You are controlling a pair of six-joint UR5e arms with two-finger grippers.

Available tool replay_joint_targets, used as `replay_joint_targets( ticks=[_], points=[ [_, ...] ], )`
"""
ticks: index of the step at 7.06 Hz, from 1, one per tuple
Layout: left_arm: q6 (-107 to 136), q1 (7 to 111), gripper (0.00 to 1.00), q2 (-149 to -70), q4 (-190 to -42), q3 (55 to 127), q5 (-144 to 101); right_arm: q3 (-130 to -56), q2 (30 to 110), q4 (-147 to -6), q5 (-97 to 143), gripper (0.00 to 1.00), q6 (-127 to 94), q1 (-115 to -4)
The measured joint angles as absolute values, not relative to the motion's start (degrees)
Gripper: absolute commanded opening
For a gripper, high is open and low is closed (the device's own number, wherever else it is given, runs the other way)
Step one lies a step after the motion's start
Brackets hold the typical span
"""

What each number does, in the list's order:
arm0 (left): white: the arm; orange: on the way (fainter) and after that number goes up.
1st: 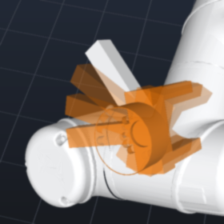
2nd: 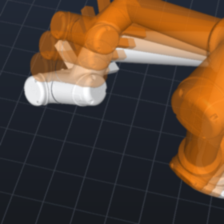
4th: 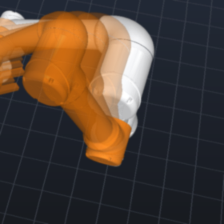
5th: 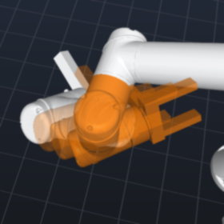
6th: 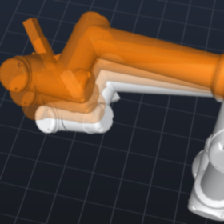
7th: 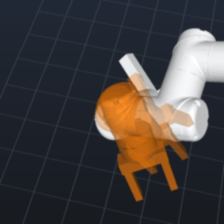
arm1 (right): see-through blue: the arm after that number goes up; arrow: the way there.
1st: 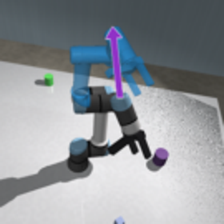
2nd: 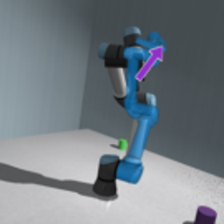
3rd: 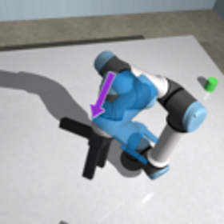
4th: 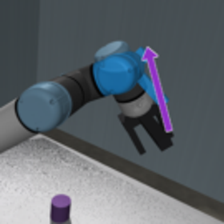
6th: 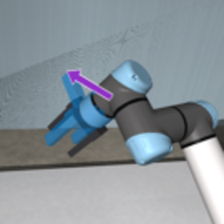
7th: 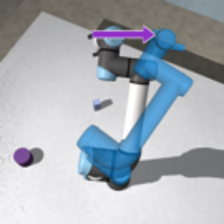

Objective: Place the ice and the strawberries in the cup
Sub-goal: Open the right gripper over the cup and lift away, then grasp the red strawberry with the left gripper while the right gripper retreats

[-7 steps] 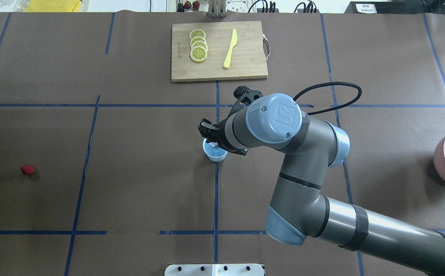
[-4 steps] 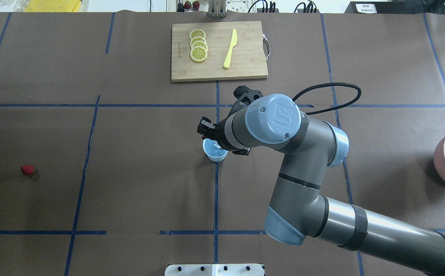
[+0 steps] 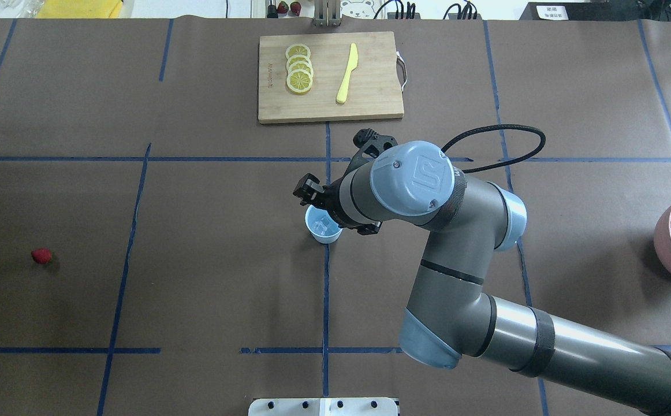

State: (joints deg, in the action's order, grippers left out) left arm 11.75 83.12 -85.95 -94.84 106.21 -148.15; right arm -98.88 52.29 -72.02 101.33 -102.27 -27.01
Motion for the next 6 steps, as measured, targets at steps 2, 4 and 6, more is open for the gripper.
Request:
replay_joint_targets(
  ticks=[2,4,6],
  points=[
    [12.89,80.82,1.0,-85.66,-95.86,105.78,-147.24,-102.45,53.79,-72.89,104.17,0.99,-102.2,-30.96],
    [17.33,74.39,0.99,-85.65,-97.14,105.56,-140.91,-108.33,59.75,-74.96,117.83,0.99,-100.86,-43.43],
    [28.19,64.62,0.99,-85.61,-102.14,104.84,-133.59,-112.51,69.12,-75.56,129.89,0.99,-93.04,-55.39]
  ],
)
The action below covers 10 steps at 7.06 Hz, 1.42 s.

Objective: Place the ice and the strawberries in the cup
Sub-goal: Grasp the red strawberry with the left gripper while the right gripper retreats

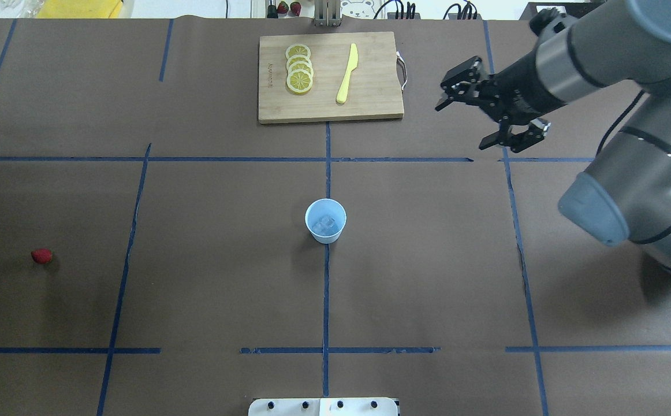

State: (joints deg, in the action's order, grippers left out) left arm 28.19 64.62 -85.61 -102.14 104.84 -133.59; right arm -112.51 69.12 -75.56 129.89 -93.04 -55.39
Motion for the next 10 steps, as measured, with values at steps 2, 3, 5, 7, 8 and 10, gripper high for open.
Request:
replay_joint_targets(
  ticks=[2,3,5,7,8,10],
  points=[
    [40.36,54.64,0.98,-85.74,-108.38,104.34,-127.68,-115.47,81.0,-75.49,134.09,0.99,-78.76,-61.97],
    [43.49,50.86,0.98,-85.72,-110.64,103.76,-124.55,-116.01,86.09,-75.64,134.44,0.99,-69.62,-64.53],
    [45.13,47.95,0.97,-85.64,-115.31,100.66,-121.65,-115.89,90.97,-77.93,133.01,0.99,-55.72,-66.89],
    [45.54,47.46,0.94,-85.61,-119.31,97.93,-121.17,-115.9,91.64,-83.1,131.9,0.99,-45.23,-69.33],
    [45.66,47.38,0.86,-85.58,-119.8,97.77,-121.17,-115.95,91.48,-84.93,131.75,0.99,-42.64,-69.99],
    [45.77,47.18,0.22,-85.41,-120.03,97.68,-121.51,-116.06,91.04,-86.14,131.73,0.99,-41.22,-70.19]
  ],
)
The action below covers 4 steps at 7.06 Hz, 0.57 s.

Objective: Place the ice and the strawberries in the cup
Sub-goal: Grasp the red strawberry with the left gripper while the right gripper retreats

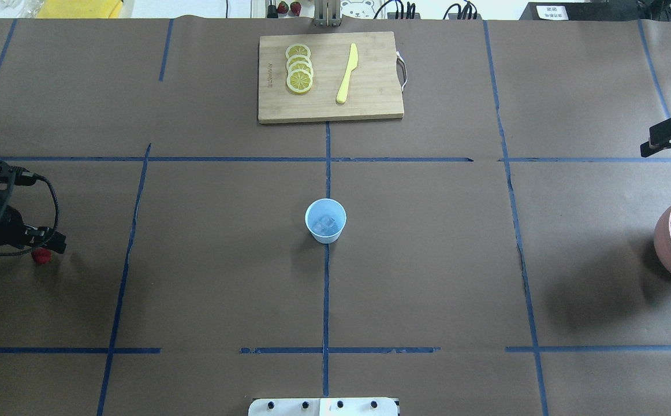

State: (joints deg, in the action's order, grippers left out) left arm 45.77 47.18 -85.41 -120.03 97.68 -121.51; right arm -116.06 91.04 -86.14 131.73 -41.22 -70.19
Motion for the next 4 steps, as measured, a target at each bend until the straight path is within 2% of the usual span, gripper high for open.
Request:
replay_joint_targets(
  ticks=[1,4],
  points=[
    [45.77,47.16,0.01,-85.37,-120.05,97.66,-121.69,-116.14,90.89,-86.25,131.74,0.99,-41.1,-70.22],
    [45.71,47.17,0.0,-85.28,-120.06,98.22,-121.9,-116.34,90.69,-86.31,131.75,0.99,-41.13,-70.26]
  ],
)
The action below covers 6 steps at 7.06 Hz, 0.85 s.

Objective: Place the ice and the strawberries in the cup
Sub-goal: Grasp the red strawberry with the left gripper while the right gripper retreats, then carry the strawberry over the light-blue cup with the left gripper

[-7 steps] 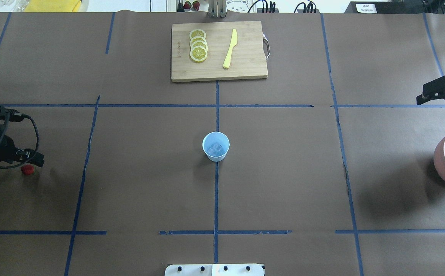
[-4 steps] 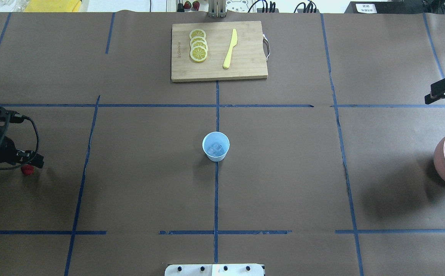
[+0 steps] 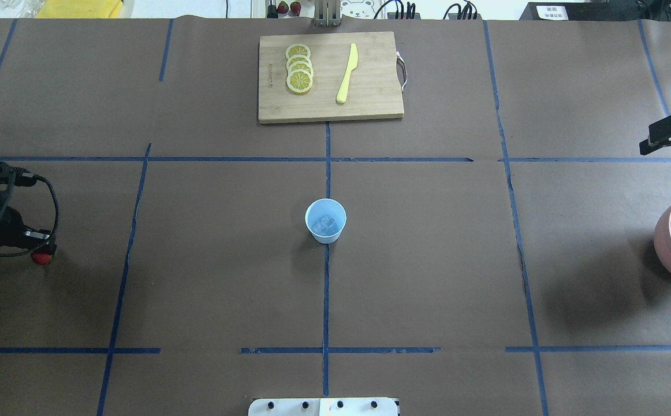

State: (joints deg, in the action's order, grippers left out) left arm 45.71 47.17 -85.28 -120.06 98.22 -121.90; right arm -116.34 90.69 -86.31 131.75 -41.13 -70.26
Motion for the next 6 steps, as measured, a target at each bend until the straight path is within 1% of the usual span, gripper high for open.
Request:
replay_joint_targets(
  ticks=[1,2,4,5,6],
  points=[
    [45.74,47.22,0.0,-85.27,-119.92,99.34,-122.01,-116.36,90.62,-86.31,131.75,0.99,-41.13,-70.25],
    [46.97,47.25,0.0,-85.32,-119.37,101.96,-123.32,-116.36,90.57,-86.31,131.75,0.99,-41.13,-70.25],
    [54.6,47.08,0.0,-87.17,-117.7,108.8,-127.83,-116.36,90.51,-86.31,131.75,0.99,-41.13,-70.3],
    [60.14,46.25,0.0,-91.3,-116.25,110.64,-128.57,-116.32,90.49,-86.31,131.75,0.99,-41.13,-70.31],
    [66.29,43.57,0.0,-98.06,-113.4,111.16,-128.38,-116.27,90.5,-86.31,131.75,0.99,-41.13,-70.29]
  ],
)
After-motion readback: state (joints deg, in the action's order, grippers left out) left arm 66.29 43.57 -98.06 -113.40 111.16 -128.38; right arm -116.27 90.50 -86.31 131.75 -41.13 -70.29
